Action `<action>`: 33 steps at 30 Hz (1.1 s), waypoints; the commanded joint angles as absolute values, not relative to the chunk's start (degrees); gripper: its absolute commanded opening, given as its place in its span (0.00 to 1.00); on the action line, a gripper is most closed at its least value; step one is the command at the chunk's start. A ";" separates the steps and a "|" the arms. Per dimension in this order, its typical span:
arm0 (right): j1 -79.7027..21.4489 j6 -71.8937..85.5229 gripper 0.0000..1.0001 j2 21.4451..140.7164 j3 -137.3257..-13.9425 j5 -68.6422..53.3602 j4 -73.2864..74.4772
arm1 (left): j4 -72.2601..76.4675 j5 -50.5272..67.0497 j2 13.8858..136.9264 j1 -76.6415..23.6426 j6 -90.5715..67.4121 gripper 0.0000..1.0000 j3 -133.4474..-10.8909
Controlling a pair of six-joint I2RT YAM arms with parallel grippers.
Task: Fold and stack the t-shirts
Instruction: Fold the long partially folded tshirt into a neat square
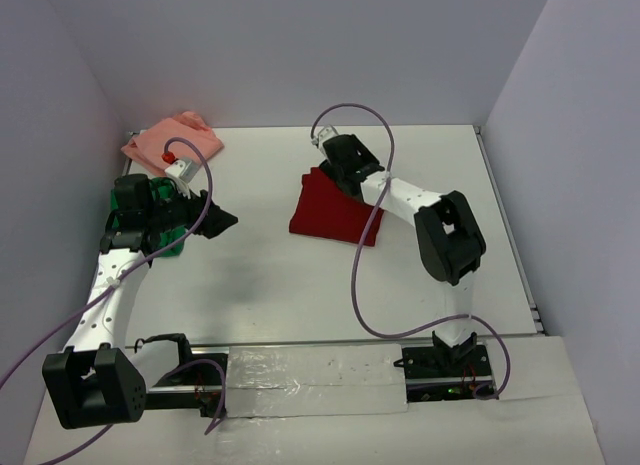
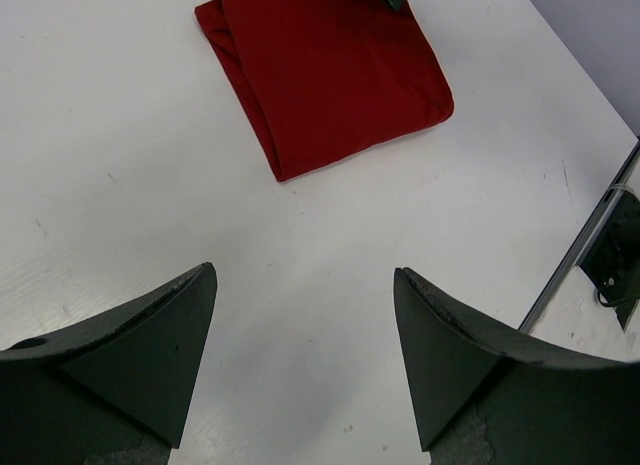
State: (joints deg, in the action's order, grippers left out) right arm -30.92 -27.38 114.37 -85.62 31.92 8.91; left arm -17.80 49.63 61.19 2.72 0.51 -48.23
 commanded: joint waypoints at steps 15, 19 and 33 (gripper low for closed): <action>-33.31 -15.20 0.00 106.43 -82.71 18.45 22.42 | -16.96 51.50 60.73 3.08 1.67 0.81 -48.60; -33.22 -16.69 0.00 107.57 -80.34 20.91 19.09 | -16.79 51.24 60.56 3.08 1.67 0.81 -48.43; -27.87 -10.64 0.00 120.75 -90.44 19.35 36.02 | -16.87 51.24 60.47 3.16 1.58 0.81 -48.52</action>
